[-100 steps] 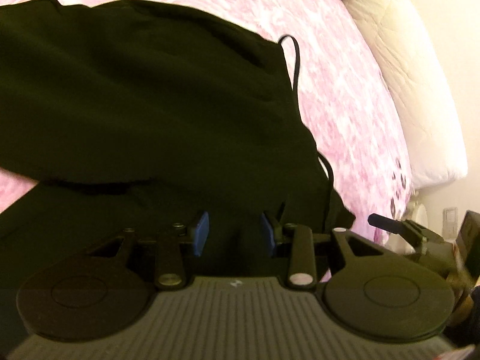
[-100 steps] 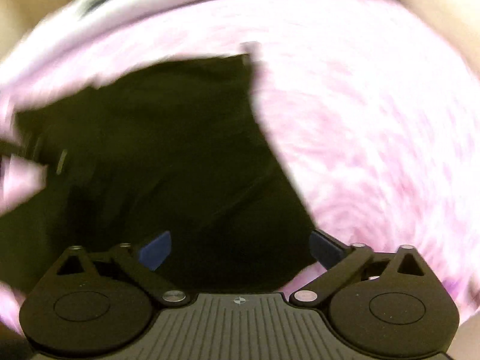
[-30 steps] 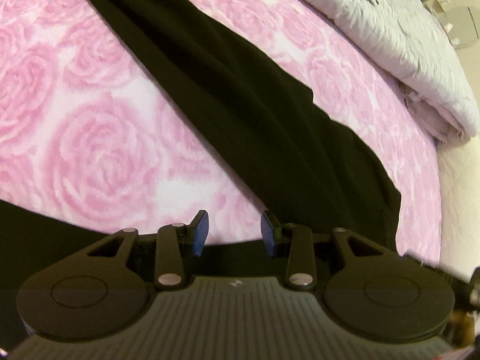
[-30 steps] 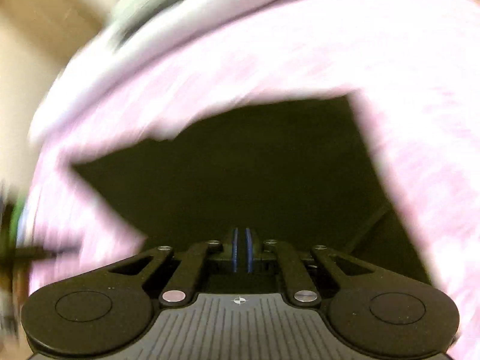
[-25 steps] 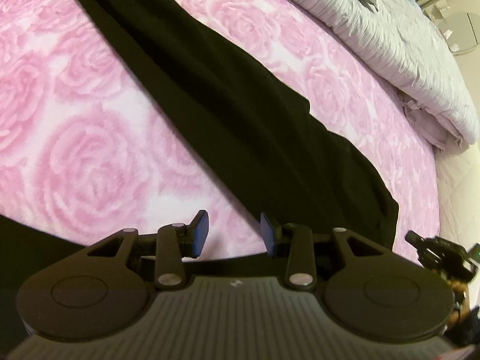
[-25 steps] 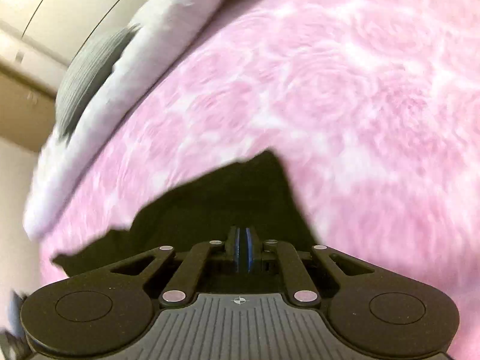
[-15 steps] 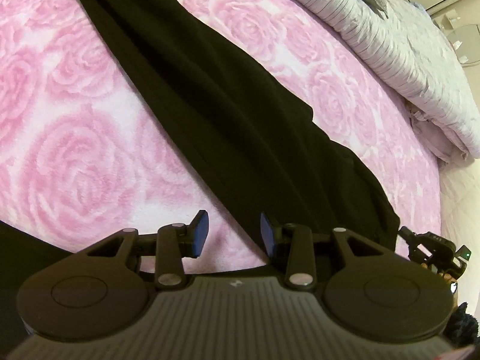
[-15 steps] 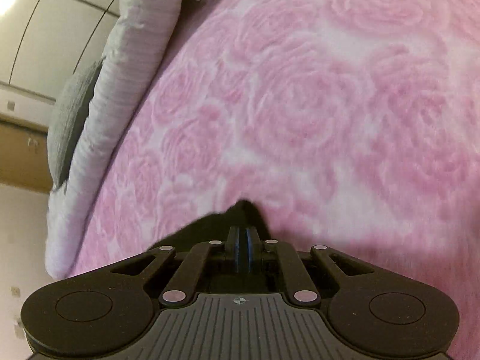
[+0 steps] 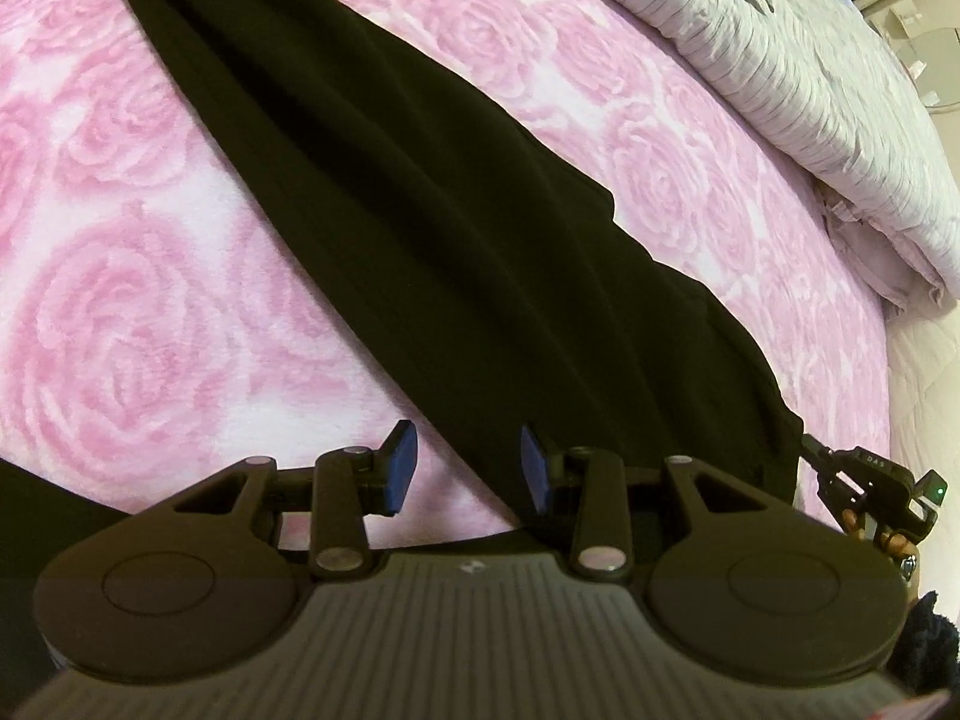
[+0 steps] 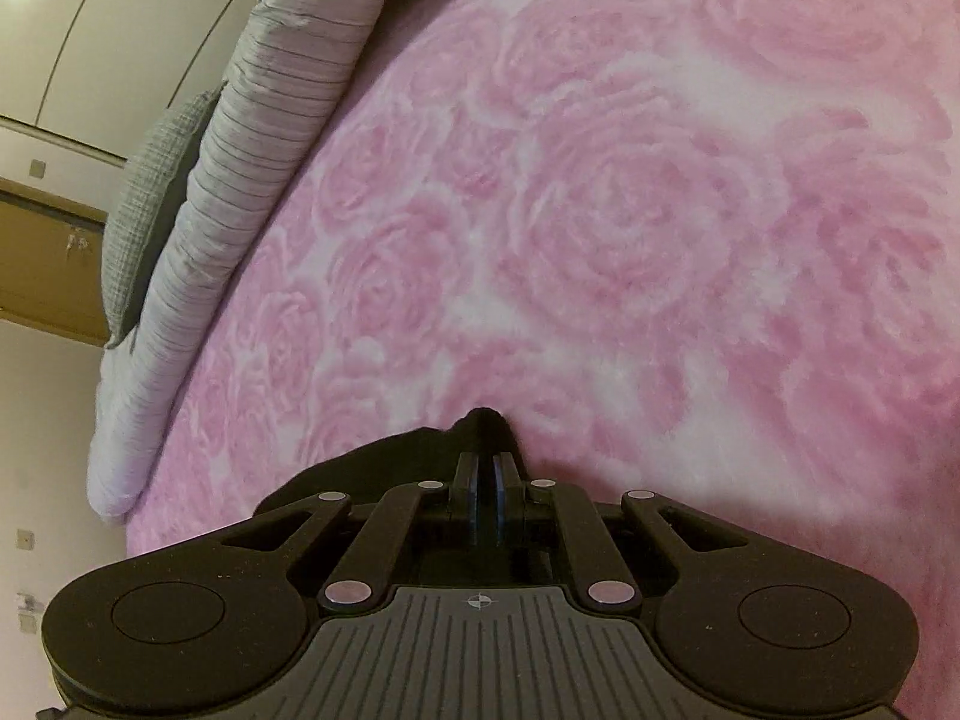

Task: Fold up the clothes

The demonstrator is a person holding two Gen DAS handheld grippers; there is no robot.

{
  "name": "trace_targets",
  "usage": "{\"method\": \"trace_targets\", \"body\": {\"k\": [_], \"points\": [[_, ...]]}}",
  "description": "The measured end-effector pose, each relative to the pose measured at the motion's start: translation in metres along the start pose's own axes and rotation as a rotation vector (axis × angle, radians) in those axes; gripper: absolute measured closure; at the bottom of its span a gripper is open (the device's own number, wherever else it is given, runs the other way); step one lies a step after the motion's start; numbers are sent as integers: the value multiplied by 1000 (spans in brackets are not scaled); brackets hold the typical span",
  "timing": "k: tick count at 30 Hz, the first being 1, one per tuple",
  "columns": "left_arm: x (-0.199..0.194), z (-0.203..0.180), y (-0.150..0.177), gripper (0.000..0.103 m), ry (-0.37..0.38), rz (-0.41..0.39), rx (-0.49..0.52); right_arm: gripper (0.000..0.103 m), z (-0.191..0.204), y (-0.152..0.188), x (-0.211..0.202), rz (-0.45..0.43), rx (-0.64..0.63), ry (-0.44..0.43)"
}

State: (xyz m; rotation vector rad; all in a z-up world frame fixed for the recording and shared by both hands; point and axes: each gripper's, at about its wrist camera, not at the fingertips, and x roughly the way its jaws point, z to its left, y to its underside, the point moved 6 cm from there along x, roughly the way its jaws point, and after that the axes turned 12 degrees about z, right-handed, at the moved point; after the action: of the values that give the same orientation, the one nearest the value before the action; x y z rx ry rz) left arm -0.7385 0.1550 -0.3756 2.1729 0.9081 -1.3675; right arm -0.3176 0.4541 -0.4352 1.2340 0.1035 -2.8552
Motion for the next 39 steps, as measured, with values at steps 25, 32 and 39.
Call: {"method": "trace_targets", "body": {"k": [25,32,39], "points": [[-15,13,-13,71,-2,-56,-8,67,3,3,12,4,-50,55],[-24,26,-20,71,2,-97,-24,103,0,6,-5,-81,-122,179],[-44,62,-39,71,-32,-142,-39,103,-38,18,-57,-228,48,285]]}}
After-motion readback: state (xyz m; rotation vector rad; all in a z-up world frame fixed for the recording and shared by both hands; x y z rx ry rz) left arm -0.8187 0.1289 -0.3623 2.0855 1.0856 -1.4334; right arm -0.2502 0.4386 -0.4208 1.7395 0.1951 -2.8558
